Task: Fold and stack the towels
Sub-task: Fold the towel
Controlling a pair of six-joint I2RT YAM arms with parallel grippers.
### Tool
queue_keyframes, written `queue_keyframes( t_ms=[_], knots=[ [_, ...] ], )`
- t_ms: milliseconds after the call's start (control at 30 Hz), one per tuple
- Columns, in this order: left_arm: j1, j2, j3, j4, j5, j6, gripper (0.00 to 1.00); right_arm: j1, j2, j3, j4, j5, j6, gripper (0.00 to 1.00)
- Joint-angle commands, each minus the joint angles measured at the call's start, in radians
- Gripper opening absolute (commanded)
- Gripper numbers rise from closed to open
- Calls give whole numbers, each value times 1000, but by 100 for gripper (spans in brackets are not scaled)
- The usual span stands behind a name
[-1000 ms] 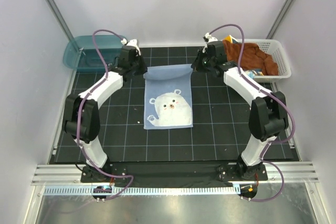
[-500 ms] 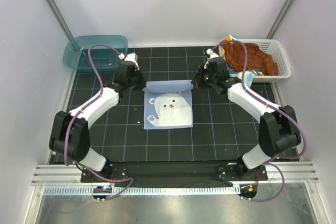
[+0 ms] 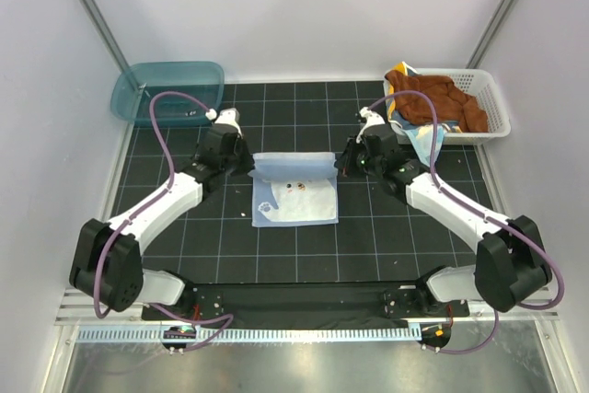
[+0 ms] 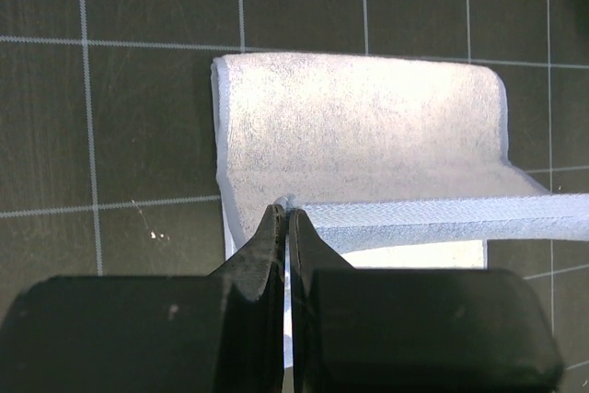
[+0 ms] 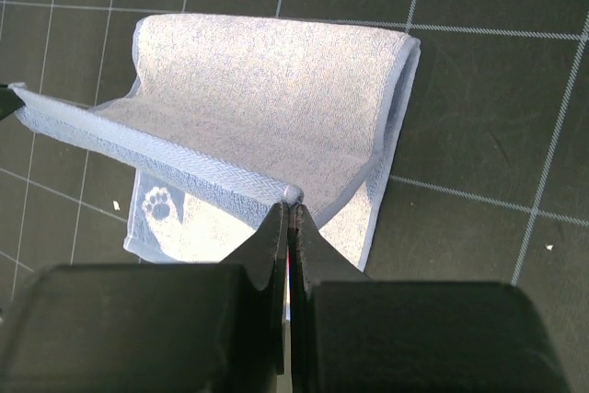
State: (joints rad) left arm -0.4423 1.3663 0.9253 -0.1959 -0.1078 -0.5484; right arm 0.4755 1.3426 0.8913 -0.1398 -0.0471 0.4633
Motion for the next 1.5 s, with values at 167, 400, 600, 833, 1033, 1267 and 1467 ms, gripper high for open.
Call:
queue_keyframes(
  t_ms=[167,400,600,833,1033,1267,1467],
  knots=[
    [-27,-82,-75,-33,-92,-1,0,34,-80,-80,9,139,11,1],
    [-88,-75,-138,-17,-122,-18,0,68,-82,-166,51,156,41,1],
    [-114,-76,-197,1,-141,-51,0,106,-66,-236,100,168,67,1],
    [-130,-76,-226,4,-145,-67,0,117,-53,-256,111,179,72,1],
    [-147,-70,-246,3,-153,-88,3,117,-52,-275,121,178,83,5],
    [-151,-75,-275,7,-132,-91,23,118,-62,-324,163,159,110,22],
    [-153,-183,-290,-30,-107,-108,42,120,-138,-321,105,168,130,37]
  ],
)
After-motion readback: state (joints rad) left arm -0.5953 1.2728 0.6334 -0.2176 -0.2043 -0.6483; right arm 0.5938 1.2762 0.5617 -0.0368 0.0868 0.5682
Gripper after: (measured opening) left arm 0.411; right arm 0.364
